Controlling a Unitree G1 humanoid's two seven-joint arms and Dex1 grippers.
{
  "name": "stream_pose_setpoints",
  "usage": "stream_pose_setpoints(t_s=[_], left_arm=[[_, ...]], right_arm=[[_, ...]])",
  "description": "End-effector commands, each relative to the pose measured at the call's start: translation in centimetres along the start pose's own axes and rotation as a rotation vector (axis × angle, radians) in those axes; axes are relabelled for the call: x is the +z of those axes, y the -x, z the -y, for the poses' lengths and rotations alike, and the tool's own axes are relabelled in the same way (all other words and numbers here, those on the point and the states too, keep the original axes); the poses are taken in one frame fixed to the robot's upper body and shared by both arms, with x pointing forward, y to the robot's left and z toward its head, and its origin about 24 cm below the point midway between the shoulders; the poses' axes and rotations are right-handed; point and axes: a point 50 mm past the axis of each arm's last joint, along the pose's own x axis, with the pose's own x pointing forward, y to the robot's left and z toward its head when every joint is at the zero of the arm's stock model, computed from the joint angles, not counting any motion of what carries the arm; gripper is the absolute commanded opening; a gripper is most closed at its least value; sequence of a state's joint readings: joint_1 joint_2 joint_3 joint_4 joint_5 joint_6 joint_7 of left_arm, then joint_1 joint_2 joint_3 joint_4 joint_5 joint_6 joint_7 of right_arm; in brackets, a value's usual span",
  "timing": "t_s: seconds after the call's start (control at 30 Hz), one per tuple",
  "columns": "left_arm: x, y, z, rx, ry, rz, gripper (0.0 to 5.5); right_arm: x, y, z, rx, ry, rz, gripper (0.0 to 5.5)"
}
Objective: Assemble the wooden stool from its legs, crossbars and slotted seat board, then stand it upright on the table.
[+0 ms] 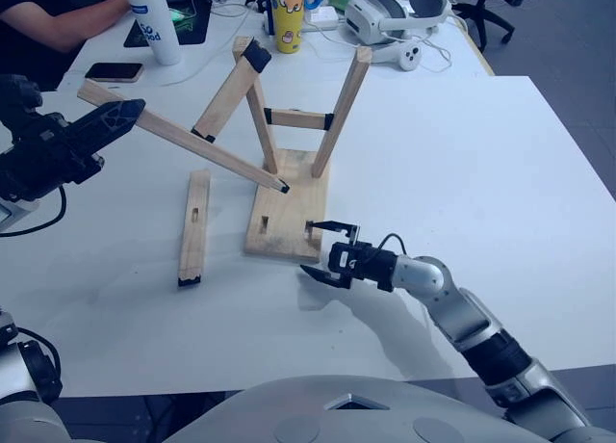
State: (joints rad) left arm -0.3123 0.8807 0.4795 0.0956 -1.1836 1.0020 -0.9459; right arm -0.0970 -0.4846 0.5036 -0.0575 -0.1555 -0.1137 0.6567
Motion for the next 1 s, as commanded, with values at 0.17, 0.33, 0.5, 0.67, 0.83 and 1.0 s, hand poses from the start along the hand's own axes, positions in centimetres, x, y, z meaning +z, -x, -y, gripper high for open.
stream_pose_setpoints(t_s=[0.17,0.33,0.5,0.67,0.83,1.0], left_arm=[[-0.3,-0.7,0.5,-0.045,-0.020,-0.001,2.02],[-0.4,-1.0,0.7,-0.039,-0.042,0.030,2.02],[-0.3,-2.3,0.6,-0.026,-0.116,0.024,2.02],[-0.3,-4.0,1.6,-0.054,-0.245,-0.055,2.02],[-1.2,-5.5,2.1,-0.076,-0.398,-0.209,2.02],[-2.3,-6.2,1.8,-0.106,-0.437,-0.280,2.02]], right_arm=[[-1.0,2.0,3.7,-0.082,0.069,-0.082,4.20],[-2.1,4.0,5.8,-0.096,0.109,-0.152,4.20],[-1.7,5.0,6.6,-0.193,-0.137,-0.043,4.20],[1.3,4.8,4.7,-0.177,-0.749,0.289,3.60],[0.3,2.4,4.8,-0.424,-0.859,0.207,2.89],[-0.5,-0.3,3.8,-0.513,-0.909,0.128,2.12]])
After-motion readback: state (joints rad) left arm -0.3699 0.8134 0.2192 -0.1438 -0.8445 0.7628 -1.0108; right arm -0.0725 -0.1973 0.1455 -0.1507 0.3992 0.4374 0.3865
